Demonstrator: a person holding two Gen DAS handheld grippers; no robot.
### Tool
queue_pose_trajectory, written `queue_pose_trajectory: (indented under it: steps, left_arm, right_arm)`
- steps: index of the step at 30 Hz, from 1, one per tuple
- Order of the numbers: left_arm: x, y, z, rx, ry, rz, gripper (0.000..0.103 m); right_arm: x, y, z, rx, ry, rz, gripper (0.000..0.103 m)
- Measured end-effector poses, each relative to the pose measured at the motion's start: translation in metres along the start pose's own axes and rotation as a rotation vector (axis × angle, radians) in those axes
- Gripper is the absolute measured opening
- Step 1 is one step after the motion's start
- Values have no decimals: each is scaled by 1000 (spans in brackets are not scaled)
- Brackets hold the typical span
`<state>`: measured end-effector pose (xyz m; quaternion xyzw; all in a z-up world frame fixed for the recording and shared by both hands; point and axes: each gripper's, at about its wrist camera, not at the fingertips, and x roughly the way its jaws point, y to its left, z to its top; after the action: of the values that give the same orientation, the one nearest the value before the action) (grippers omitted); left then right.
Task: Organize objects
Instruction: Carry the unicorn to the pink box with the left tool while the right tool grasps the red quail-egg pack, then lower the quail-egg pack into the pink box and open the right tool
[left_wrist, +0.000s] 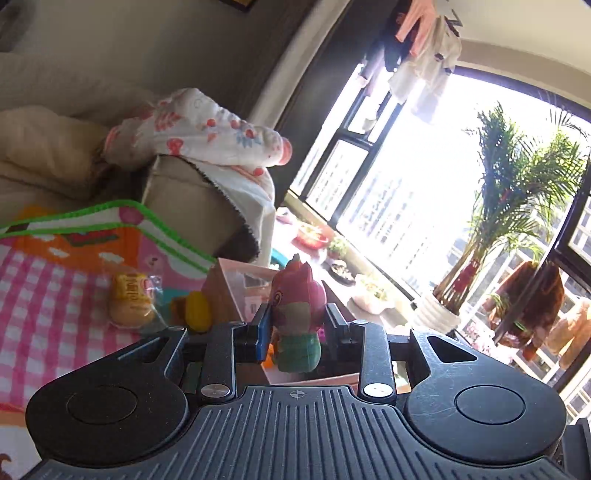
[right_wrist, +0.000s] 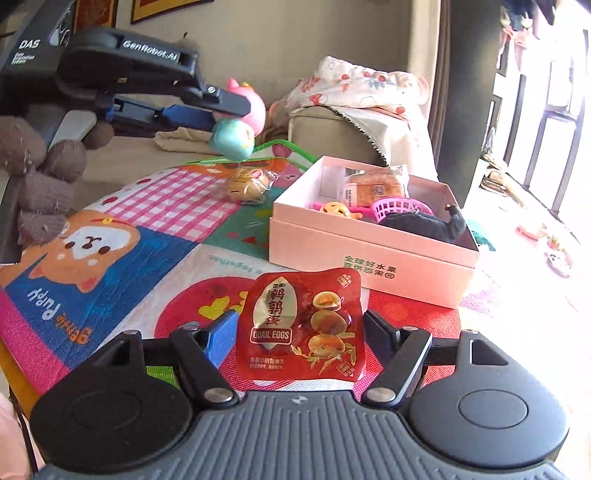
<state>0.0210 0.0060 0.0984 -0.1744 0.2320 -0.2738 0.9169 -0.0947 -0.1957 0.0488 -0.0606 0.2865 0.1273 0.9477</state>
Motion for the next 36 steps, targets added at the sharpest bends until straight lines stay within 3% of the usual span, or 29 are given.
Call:
queue_pose_trajectory:
  steps: [4,7,9,14,16,20,22,23,25,28,32,36]
  left_arm:
    - [44,-30,4,82,25,26,36]
    - [90,-31,-13,112,174,83,37]
    - [102,-25,-27,107,203,132,36]
    - [88,-7,-32,54,174,153,37]
    - [80,-7,-27,84,163,154,37]
    - [79,-15,-27,169,220,123,37]
    - [83,-27,-31,259,248,136,37]
    - [82,-30,-32,295,237,155,37]
    - [72,-35,-34,345,139,196,37]
    - [52,-25,-23,260,51,185,37]
    - [28,-4,-16,212,4,212,37]
    - [13,24,-19,133,2,251,37]
  right_arm:
    - [-5,-10,-3,28,-32,2,74]
    - [-6,-19,-5,51,-42,2,74]
    - [-7,-24,-7,68,-47,-5,74]
    - [-7,-39,-9,106,-49,-8,74]
    - [-2,-42,-8,118,-41,-8,74]
    - [6,-42,-6,135,-22,-5,74]
    - [8,-41,-5,132,-16,-7,74]
    - [9,-40,-5,130,-13,-9,74]
    - [10,-40,-4,129,-3,-19,74]
    - [10,-41,0,129,-5,-33,74]
    - [1,-46,25,117,-72,-51,74]
    - [4,-58,75,138,-176,-73,74]
